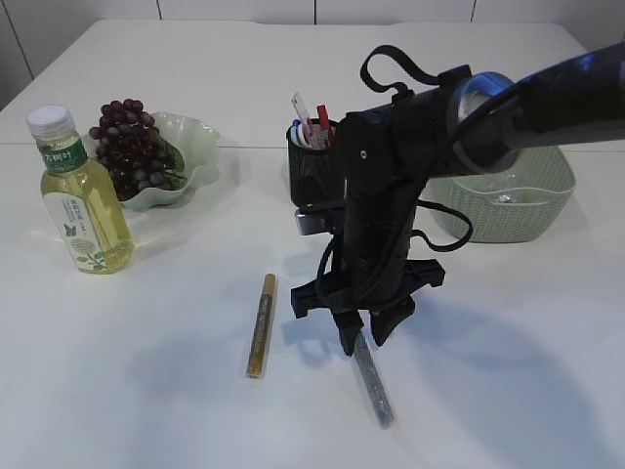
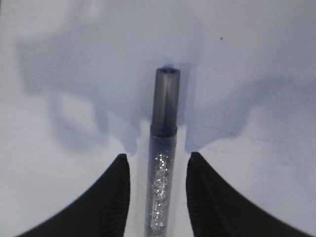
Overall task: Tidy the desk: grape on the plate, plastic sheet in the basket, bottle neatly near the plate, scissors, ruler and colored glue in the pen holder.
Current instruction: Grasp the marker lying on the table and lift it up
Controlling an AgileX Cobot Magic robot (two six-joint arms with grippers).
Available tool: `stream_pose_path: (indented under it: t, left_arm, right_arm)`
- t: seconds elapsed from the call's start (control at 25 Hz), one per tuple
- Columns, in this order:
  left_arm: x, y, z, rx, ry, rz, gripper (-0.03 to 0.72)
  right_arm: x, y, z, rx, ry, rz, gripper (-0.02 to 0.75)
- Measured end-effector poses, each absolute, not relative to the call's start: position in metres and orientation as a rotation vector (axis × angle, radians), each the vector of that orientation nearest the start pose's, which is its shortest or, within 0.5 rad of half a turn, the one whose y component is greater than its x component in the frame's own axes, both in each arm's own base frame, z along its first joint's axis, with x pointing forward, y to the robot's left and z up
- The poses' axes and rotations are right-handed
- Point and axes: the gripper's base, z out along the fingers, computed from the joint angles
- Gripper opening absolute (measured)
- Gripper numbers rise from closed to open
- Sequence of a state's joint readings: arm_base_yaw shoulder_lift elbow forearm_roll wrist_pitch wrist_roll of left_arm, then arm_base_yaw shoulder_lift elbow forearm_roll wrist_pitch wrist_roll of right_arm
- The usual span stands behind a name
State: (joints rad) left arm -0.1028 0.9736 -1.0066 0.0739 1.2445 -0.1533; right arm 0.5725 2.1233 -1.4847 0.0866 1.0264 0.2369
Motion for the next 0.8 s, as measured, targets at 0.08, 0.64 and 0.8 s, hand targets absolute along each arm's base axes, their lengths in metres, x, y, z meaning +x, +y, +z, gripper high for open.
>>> stream_pose_path:
  t: [0.08, 0.64, 0.8]
  left_arm:
    - [0.1584, -0.0099, 0.3483, -0.057, 2.689, 0.023, 0.435]
    - [0.1584, -0.0099, 0.3483, -0.057, 2.689, 0.023, 0.435]
    - [0.1584, -0.0099, 0.3483, -0.057, 2.689, 0.023, 0.435]
  right_arm:
    - [0.3372, 0.2255, 0.1397, -0.458, 3.143, 0.105, 0.313]
    - [0.3384, 0.2265, 0.1380, -0.459, 3.154, 0.102, 0.313]
    - [0.3435, 0.2302, 0.1396, -0.461, 3.160, 0.103, 0.313]
